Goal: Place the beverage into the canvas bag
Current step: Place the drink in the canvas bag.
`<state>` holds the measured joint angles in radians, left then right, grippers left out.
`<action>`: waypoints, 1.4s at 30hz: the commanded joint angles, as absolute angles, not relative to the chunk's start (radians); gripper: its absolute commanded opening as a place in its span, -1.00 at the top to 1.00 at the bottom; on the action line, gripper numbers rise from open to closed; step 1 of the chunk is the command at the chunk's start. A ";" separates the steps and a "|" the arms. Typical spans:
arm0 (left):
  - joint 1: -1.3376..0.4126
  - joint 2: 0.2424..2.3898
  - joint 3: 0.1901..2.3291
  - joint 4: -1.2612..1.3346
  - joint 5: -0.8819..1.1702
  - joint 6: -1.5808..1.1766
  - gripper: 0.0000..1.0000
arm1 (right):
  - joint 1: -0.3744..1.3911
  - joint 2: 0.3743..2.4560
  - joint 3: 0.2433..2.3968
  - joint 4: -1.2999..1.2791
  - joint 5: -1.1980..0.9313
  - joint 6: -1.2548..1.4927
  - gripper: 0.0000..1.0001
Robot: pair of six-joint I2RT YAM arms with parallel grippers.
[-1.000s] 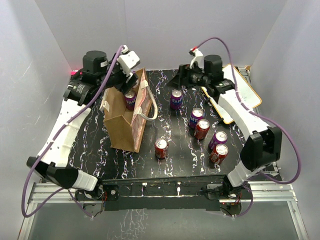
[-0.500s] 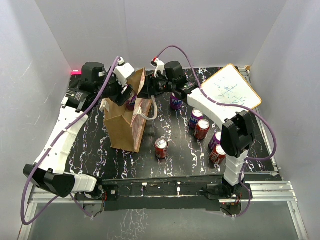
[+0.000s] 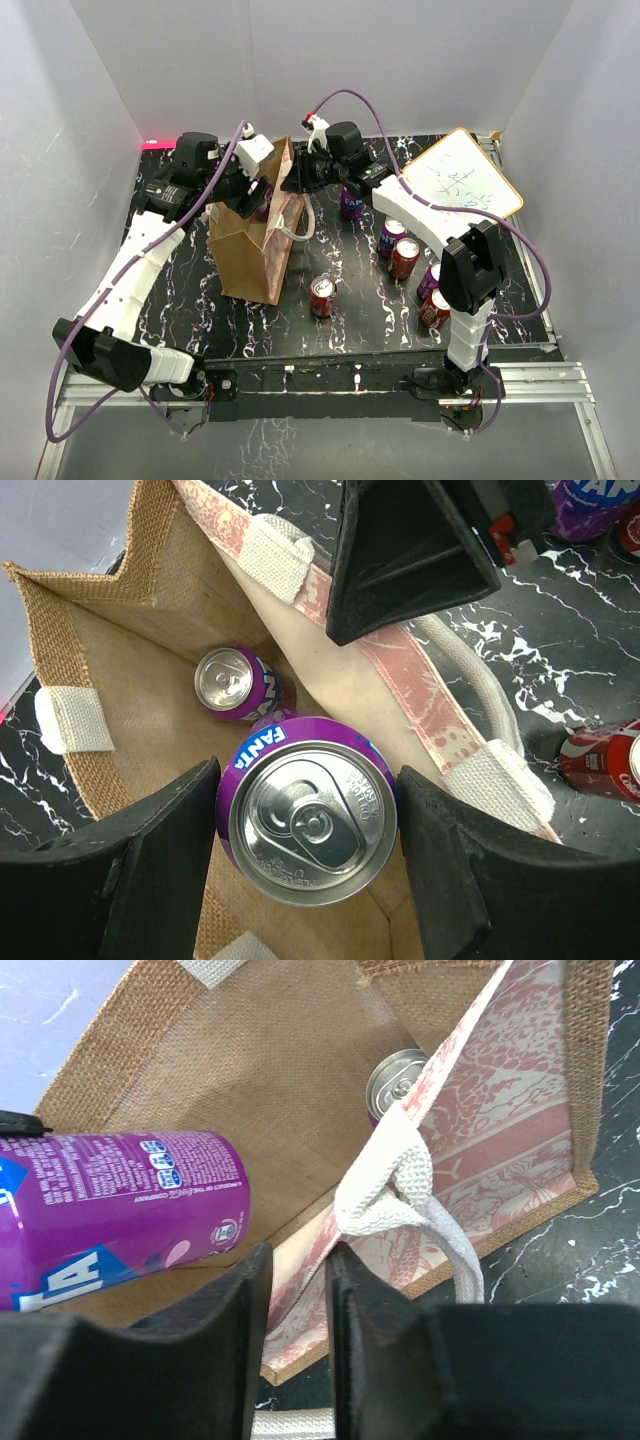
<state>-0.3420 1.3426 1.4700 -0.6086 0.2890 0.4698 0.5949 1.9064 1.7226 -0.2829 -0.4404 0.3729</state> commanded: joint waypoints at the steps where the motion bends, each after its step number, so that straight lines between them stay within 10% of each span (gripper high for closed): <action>1: -0.333 1.340 1.481 -0.469 0.291 0.456 1.00 | 0.607 1.891 1.800 -0.265 -0.402 0.366 0.70; 24: -0.301 1.526 1.474 -0.289 0.404 0.404 1.00 | 0.628 1.821 1.769 -0.307 -0.318 0.275 0.81; 42: -0.286 1.564 1.432 -0.149 0.549 0.316 1.00 | 0.566 1.763 1.712 -0.324 -0.323 0.227 -0.44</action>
